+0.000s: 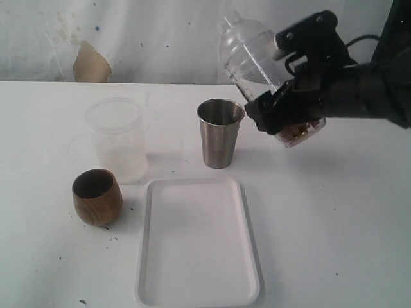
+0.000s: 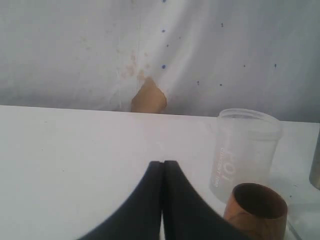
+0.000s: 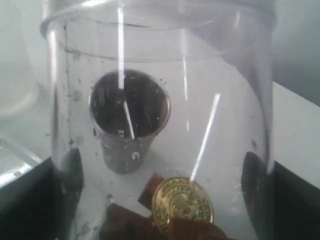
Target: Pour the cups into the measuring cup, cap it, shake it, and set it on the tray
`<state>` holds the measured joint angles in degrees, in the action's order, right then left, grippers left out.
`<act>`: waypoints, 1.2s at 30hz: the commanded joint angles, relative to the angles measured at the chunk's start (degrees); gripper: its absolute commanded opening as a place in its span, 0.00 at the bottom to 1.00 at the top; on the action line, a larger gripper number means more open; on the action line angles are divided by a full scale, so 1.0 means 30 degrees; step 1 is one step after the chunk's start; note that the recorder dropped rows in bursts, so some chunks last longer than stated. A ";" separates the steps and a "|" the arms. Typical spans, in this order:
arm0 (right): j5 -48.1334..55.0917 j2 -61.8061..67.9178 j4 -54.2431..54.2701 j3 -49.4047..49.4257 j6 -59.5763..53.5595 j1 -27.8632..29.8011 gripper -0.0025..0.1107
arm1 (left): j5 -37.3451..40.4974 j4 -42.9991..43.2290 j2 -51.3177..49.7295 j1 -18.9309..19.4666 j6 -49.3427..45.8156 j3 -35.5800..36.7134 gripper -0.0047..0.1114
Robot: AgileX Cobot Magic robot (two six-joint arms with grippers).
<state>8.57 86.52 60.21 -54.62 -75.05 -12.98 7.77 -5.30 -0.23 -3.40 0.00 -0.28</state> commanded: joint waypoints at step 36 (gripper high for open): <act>-2.5702 -0.1069 -2.7703 1.0473 3.1584 -0.0412 0.02 | -0.0200 0.0070 0.0077 -0.0064 0.0000 0.0093 0.04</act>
<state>-57.97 81.40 -19.95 -24.34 18.87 -14.24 7.77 -5.30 -0.23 -3.40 0.00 -0.28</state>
